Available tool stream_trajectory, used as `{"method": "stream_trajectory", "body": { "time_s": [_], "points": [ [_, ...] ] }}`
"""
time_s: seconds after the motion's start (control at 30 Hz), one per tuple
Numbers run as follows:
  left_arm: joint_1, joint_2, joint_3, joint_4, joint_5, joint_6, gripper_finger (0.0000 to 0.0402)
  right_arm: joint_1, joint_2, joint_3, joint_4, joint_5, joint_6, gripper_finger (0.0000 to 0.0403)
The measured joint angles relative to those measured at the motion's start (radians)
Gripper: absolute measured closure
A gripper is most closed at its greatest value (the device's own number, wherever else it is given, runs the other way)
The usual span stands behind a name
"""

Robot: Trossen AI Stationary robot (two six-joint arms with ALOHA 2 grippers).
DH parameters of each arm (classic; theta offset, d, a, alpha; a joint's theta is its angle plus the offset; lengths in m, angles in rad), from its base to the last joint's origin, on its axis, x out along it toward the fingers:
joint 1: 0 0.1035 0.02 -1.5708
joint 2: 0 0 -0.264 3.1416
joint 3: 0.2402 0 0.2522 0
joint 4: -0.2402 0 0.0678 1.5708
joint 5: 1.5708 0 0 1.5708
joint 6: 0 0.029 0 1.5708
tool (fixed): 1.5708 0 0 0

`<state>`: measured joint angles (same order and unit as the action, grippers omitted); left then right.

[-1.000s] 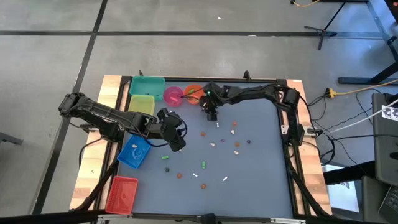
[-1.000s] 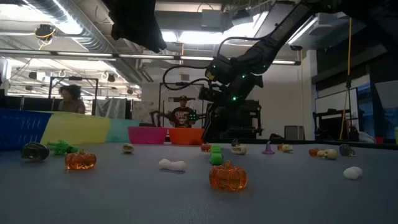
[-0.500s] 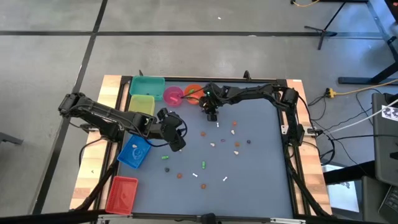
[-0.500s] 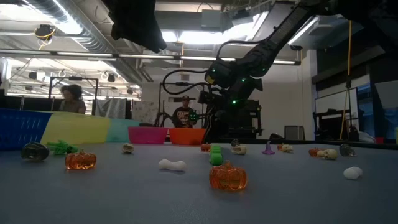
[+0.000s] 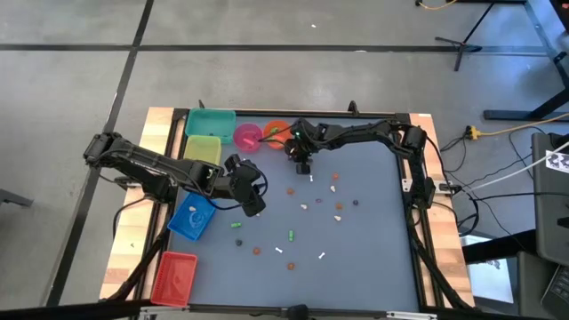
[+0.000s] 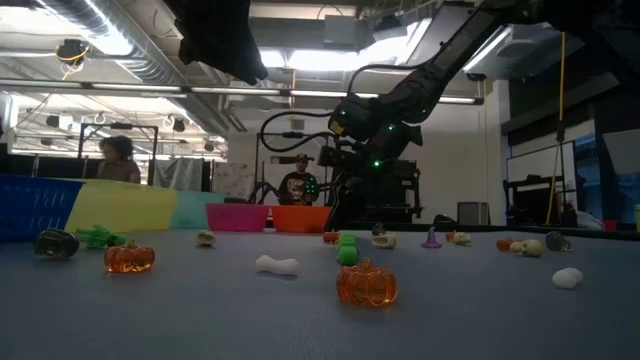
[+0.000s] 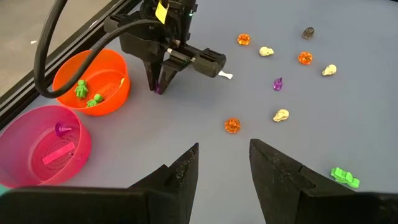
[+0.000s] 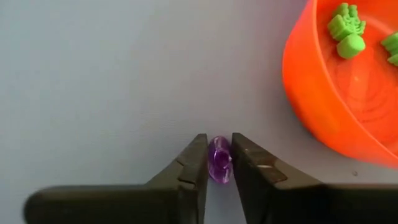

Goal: Sort Halloween decoration
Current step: Put the purple witch hat toy into the pink bin

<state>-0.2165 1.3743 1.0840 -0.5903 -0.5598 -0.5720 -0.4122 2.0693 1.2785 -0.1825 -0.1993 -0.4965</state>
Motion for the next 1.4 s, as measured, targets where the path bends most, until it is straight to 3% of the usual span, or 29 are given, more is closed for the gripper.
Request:
{"method": "stream_trajectory", "body": {
  "time_s": [0.23, 0.83, 1.4],
  "points": [
    [0.0, 0.0, 0.0, 0.0, 0.0, 0.0, 0.0274, 0.0, 0.0, 0.0, 0.006, 0.003, 0.0, 0.0368],
    [0.0, 0.0, 0.0, 0.0, 0.0, 0.0, 0.0274, 0.0, -0.014, 0.0, -0.008, 0.006, 0.001, 0.037],
    [0.0, 0.0, 0.0, 0.0, -0.005, 0.0, 0.0274, 0.011, -0.017, 0.194, -0.078, -0.016, 0.033, 0.037]
  ]
}}
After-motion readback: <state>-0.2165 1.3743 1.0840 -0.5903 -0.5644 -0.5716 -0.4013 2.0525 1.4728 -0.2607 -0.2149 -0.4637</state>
